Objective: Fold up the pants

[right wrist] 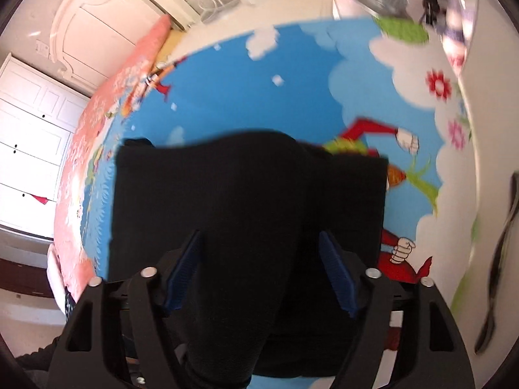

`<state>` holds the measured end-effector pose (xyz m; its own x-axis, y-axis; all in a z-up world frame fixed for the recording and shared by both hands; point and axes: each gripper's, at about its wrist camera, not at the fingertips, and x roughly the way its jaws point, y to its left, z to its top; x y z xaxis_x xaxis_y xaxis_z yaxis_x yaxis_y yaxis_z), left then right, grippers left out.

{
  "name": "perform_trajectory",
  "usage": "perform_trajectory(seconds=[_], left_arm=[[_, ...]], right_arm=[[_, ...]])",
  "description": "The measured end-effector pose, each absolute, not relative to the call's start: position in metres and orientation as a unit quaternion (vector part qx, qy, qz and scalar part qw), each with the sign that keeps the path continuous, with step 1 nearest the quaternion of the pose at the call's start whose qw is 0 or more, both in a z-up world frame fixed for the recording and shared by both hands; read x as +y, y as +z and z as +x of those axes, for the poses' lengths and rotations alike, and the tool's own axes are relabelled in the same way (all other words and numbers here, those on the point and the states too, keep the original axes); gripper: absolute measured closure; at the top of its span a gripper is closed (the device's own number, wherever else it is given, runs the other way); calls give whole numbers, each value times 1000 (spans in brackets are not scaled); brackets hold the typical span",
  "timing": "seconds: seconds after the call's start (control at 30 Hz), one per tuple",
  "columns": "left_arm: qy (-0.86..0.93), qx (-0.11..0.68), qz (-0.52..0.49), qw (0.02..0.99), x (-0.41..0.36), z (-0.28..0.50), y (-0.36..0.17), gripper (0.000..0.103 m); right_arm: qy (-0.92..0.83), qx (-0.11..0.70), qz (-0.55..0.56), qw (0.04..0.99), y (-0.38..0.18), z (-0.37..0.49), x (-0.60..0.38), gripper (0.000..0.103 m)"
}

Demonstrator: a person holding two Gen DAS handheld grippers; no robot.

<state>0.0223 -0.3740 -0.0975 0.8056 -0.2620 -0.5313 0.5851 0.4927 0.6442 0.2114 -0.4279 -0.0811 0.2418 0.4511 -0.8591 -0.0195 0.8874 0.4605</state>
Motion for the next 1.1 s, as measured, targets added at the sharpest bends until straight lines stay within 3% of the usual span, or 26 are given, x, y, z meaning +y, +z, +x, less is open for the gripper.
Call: perform_trajectory(seconds=[0.1, 0.17, 0.2, 0.23, 0.27, 0.3, 0.37, 0.47, 0.6, 0.73, 0.9, 0.97, 1.1], left_arm=[[-243, 141, 473, 835, -376, 2, -119, 44], [-237, 120, 488, 832, -373, -5, -126, 44], [-234, 114, 494, 829, -373, -5, -128, 49], [-229, 111, 499, 828, -378, -7, -129, 55], [-229, 112, 501, 827, -380, -5, -131, 58], [-231, 116, 504, 824, -382, -2, -133, 66], [-229, 112, 511, 821, -387, -5, -134, 71], [-220, 92, 510, 826, -391, -4, -117, 72], [-226, 83, 513, 824, -408, 1, -107, 72], [-247, 97, 522, 810, -426, -1, -134, 72], [-315, 124, 448, 828, -405, -2, -115, 52], [-344, 140, 399, 838, -380, -2, -92, 50], [-399, 210, 231, 862, -295, 21, -36, 48]], right_arm=[[165, 585, 183, 773, -85, 212, -426, 26], [165, 585, 189, 772, -86, 217, -427, 26], [164, 585, 191, 771, -87, 221, -425, 27], [165, 584, 191, 771, -87, 223, -424, 35], [169, 587, 191, 769, -88, 225, -422, 52], [172, 592, 188, 764, -92, 227, -421, 58], [170, 592, 172, 769, -86, 227, -417, 67], [171, 563, 174, 789, -61, 222, -426, 70], [145, 555, 173, 801, -57, 220, -442, 71], [122, 562, 167, 801, -84, 216, -454, 71], [104, 541, 144, 822, -93, 205, -454, 69], [87, 530, 130, 833, -86, 202, -452, 54], [-2, 472, 98, 876, -47, 173, -447, 38]])
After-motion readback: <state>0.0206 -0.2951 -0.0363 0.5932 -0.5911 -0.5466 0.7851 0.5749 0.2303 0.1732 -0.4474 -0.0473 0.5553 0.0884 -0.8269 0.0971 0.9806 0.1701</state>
